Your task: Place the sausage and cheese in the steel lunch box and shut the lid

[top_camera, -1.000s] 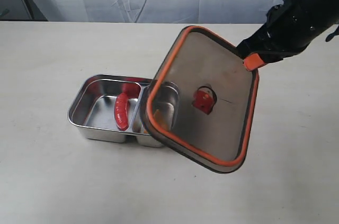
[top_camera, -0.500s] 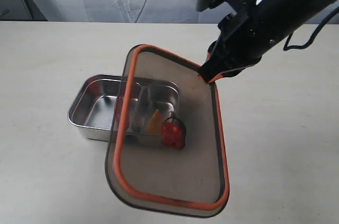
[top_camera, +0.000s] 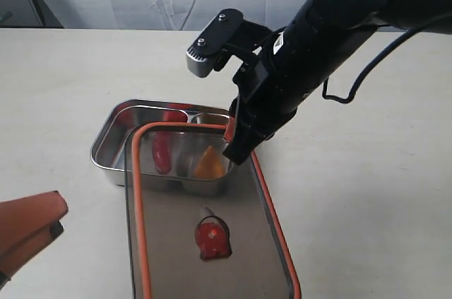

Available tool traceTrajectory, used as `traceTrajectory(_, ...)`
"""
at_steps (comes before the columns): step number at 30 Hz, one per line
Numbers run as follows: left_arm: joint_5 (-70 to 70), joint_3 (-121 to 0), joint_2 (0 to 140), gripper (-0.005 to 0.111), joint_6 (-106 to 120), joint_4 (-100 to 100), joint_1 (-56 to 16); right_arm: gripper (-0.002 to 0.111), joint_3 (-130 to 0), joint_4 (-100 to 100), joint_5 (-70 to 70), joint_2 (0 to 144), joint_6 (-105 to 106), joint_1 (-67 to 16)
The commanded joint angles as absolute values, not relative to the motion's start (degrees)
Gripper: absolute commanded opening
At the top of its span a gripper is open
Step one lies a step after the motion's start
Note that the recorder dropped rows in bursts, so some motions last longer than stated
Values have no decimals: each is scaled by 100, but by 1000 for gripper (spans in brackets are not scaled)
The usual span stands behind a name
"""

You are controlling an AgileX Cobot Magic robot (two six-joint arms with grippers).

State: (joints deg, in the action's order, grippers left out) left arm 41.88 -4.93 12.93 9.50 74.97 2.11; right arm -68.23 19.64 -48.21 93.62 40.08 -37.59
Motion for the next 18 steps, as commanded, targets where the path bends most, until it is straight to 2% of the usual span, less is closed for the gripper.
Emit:
traceTrajectory(1,4494,-525,1518,54,1353,7827,213,-1,-6830,1858,-4698,9356,4034,-3986)
traceTrajectory(18,4832,-525,1941,54,2198,8303,213,-1,-6830,1856,-4023,9356,4034,-4605)
